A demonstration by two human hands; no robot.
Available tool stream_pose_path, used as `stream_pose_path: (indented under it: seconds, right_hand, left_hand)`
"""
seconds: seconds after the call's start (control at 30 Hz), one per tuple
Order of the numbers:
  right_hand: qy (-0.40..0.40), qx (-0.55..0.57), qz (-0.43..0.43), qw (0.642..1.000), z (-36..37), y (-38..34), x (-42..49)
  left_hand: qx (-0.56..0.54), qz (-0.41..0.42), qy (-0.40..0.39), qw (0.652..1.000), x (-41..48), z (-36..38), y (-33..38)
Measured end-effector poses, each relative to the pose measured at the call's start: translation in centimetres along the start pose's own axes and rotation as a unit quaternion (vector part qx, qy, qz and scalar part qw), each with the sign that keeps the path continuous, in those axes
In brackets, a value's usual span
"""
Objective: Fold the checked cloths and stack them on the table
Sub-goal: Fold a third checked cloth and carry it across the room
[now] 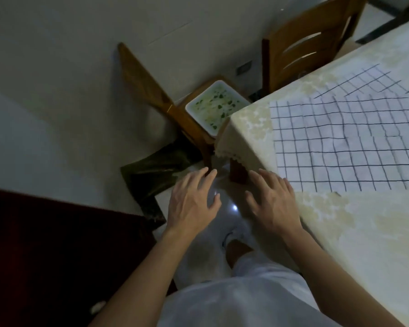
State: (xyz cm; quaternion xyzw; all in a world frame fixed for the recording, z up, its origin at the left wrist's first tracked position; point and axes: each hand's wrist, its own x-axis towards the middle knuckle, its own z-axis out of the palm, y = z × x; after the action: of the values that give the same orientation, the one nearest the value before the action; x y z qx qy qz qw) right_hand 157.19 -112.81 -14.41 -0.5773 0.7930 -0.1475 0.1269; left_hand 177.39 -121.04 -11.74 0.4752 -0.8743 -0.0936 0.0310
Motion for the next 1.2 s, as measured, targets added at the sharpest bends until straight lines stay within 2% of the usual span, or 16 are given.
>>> stream_pose_path:
  seconds: [0.17,0.3,0.47,0.7,0.8,0.9,1.07,1.2]
  right_hand:
    - [0.025,0.006,0.079,0.997,-1.5,3.5,6.0]
    - [0.048,-0.021,0.128,0.99,-2.3,6.1,8.6]
    - [0.051,-0.04,0.18,0.982,-2.8,8.2,9.6]
    - [0.054,-0.052,0.254,0.964,-1.5,9.1,9.8]
    - [0.054,-0.052,0.296,0.952,-0.7,8.8,9.9]
    - [0.054,-0.05,0.348,0.935,0.8,7.9,10.3]
    - [0.064,-0.054,0.4,0.913,3.8,5.9,11.8]
    - [0.081,-0.074,0.418,0.902,6.1,5.0,13.1]
  left_hand:
    - [-0.012,0.157,-0.084,0.984,9.9,0.1,1.3]
    - [-0.031,0.257,-0.086,0.962,16.1,1.0,3.1]
    - [-0.041,0.343,-0.1,0.933,21.9,2.3,5.6]
    - [0.007,0.484,-0.159,0.86,28.9,4.9,7.6]
    - [0.029,0.546,-0.179,0.818,32.0,5.9,8.7]
    - [0.062,0.617,-0.198,0.759,35.0,7.1,9.5]
    - [0.106,0.748,-0.195,0.626,39.6,8.9,11.0]
    - [0.13,0.815,-0.211,0.523,42.2,10.7,11.9]
